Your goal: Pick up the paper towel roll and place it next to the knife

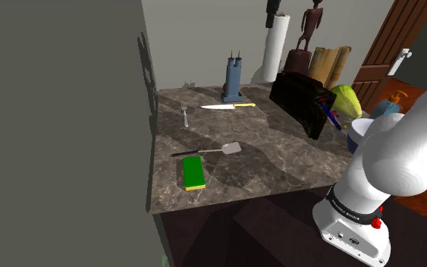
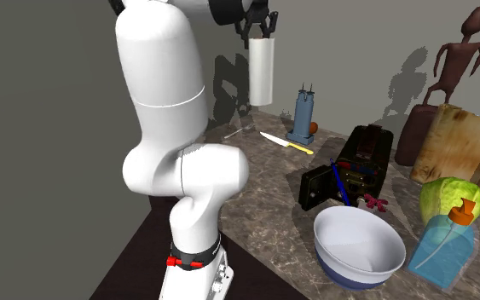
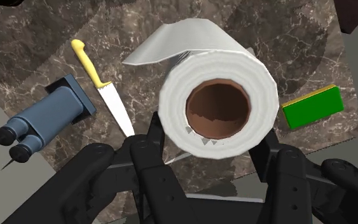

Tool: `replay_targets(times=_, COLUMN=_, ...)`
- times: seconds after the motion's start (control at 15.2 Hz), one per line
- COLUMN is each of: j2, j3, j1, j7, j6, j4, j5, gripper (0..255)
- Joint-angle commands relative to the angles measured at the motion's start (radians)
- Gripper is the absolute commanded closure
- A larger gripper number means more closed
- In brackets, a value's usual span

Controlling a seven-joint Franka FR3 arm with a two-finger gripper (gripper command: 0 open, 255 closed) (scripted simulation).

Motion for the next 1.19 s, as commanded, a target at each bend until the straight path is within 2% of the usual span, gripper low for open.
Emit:
replay_targets(times=0.0, j2=0.078, j3=-0.003, j1=0.008, j7=0.003, j6=0.0, j4=0.075, j5=0.021, gripper=255)
replay_targets(times=0.33, j2=0.301, j3=-0.021, j1=0.007, j7=-0.01, j6=-0.031, j4=0.321, j5=0.084, gripper=255)
replay_targets(times=0.59, j2=0.519, j3=-0.031, j1=-0.022, j7=-0.023, j6=-0.106, j4=0.605, j5=0.152, gripper=255)
replay_targets(times=0.66, j2=0.541, j3=-0.03, j1=-0.027, j7=-0.024, j6=-0.117, j4=0.637, j5=0.159, gripper=255)
replay_targets(times=1.12, j2=0.462, j3=-0.024, j1=-0.003, j7=-0.01, j6=0.02, j4=0.424, j5=0.132, gripper=255)
